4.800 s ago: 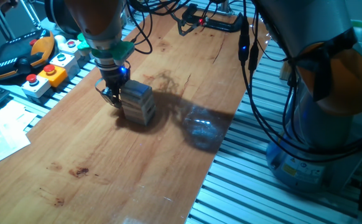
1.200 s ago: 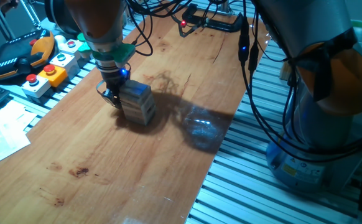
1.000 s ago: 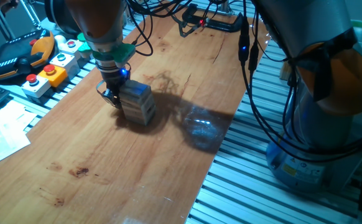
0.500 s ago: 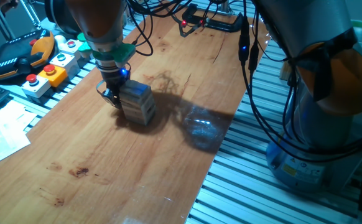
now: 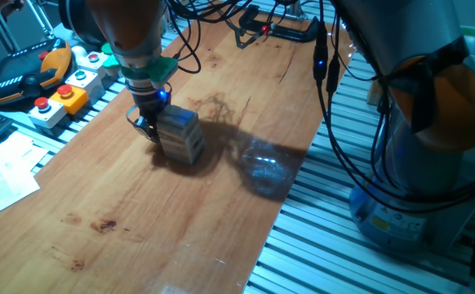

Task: Play Jenga

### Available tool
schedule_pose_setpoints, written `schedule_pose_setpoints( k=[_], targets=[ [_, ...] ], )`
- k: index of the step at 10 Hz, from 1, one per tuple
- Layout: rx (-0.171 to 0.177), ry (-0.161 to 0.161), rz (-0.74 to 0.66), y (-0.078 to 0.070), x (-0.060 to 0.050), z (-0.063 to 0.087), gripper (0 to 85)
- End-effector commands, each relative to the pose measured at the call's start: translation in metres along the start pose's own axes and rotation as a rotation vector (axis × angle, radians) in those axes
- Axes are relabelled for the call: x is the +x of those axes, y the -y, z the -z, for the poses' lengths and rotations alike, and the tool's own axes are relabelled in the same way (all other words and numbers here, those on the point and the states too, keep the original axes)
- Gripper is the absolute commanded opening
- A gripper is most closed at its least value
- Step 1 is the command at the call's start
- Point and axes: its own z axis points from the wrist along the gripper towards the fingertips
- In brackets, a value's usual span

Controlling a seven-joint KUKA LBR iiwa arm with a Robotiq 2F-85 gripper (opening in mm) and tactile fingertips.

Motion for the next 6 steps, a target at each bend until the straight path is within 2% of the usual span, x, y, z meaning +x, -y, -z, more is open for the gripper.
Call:
schedule_pose_setpoints(
  k=[1, 6],
  targets=[
    [0.000, 0.000, 0.001, 0.0000, 0.0000, 0.0001, 30.3],
    [0.000, 0.002, 0.001, -0.0001, -0.0004, -0.0004, 28.0]
  ],
)
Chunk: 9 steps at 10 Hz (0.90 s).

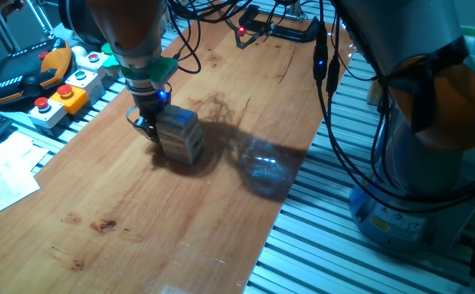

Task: Play Jenga

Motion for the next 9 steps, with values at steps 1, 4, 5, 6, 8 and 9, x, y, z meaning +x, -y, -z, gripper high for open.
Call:
schedule_pose_setpoints(
  k=[1, 4, 5, 6, 8, 9],
  targets=[
    [-0.001, 0.000, 0.000, 0.0001, -0.0001, 0.0000, 26.3],
    [-0.002, 0.000, 0.000, 0.0001, -0.0001, 0.0000, 21.0],
    [-0.004, 0.000, 0.000, 0.0001, -0.0001, 0.0000, 15.3],
    [-0.005, 0.001, -0.001, 0.0000, -0.0001, -0.0001, 9.7],
    [-0.005, 0.000, -0.002, 0.0000, -0.0001, -0.0002, 1.0],
    [-0.005, 0.000, -0.002, 0.0001, -0.0001, -0.0002, 1.0]
  ],
)
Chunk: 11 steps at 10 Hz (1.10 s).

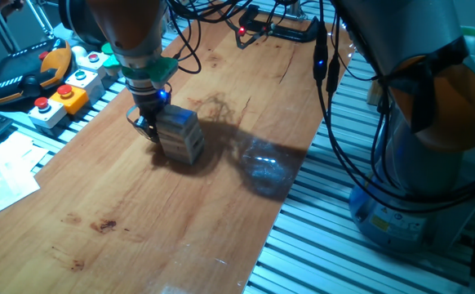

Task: Play Jenga

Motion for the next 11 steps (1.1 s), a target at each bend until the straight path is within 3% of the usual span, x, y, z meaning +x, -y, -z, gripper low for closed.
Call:
schedule_pose_setpoints(
  k=[1, 11],
  targets=[
    [0.000, 0.000, 0.000, 0.0000, -0.0001, -0.0001, 1.0],
    [-0.003, 0.003, -0.005, -0.0003, -0.0021, 0.0009, 1.0]
  ],
)
